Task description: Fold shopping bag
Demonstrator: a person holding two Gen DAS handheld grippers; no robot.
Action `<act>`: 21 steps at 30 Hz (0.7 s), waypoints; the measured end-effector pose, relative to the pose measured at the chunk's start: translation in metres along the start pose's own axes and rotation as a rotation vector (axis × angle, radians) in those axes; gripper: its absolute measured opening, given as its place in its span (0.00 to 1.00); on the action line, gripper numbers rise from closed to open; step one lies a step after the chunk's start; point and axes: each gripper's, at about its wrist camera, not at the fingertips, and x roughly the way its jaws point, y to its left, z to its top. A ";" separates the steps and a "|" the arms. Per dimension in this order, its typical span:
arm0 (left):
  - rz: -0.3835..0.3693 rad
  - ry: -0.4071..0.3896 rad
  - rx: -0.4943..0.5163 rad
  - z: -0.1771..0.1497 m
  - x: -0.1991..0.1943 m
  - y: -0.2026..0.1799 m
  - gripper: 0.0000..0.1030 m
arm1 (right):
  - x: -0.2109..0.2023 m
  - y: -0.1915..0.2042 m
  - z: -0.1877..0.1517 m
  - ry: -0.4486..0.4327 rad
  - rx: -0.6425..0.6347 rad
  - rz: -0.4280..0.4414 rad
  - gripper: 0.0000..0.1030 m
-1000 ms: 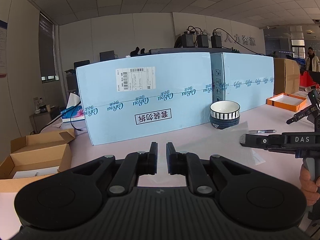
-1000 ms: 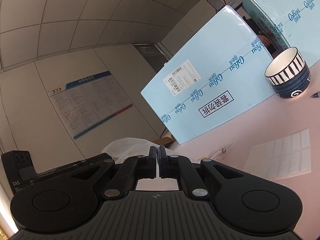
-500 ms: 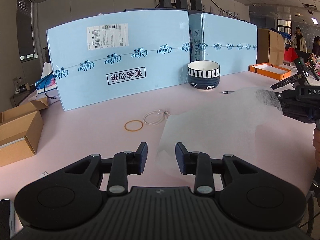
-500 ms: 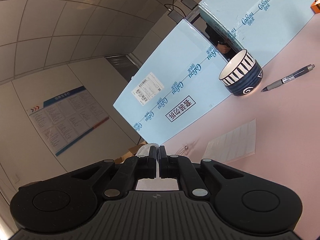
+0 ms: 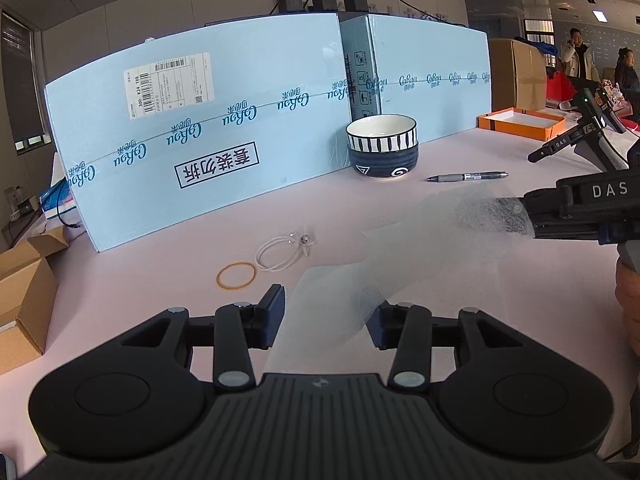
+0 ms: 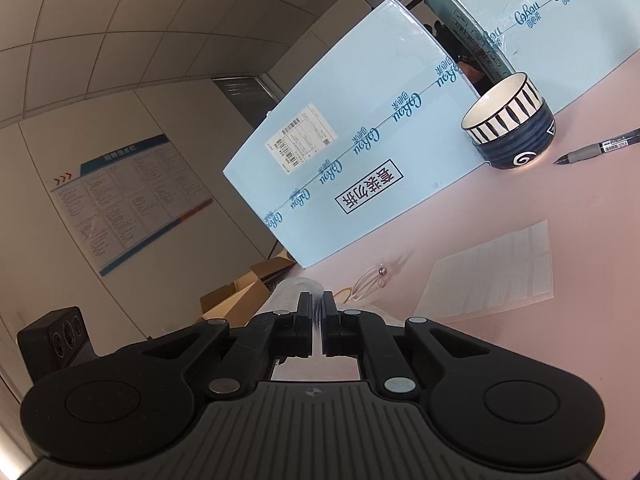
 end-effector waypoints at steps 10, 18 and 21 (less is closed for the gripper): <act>-0.120 0.005 -0.103 -0.010 0.034 0.027 0.09 | 0.029 0.011 -0.005 0.047 -0.027 -0.043 0.21; -0.103 -0.052 -0.313 -0.017 0.028 0.072 0.00 | 0.035 0.018 -0.011 0.047 -0.021 -0.044 0.34; -0.095 -0.047 -0.327 -0.017 0.028 0.075 0.01 | 0.031 0.018 -0.015 0.046 -0.012 -0.052 0.37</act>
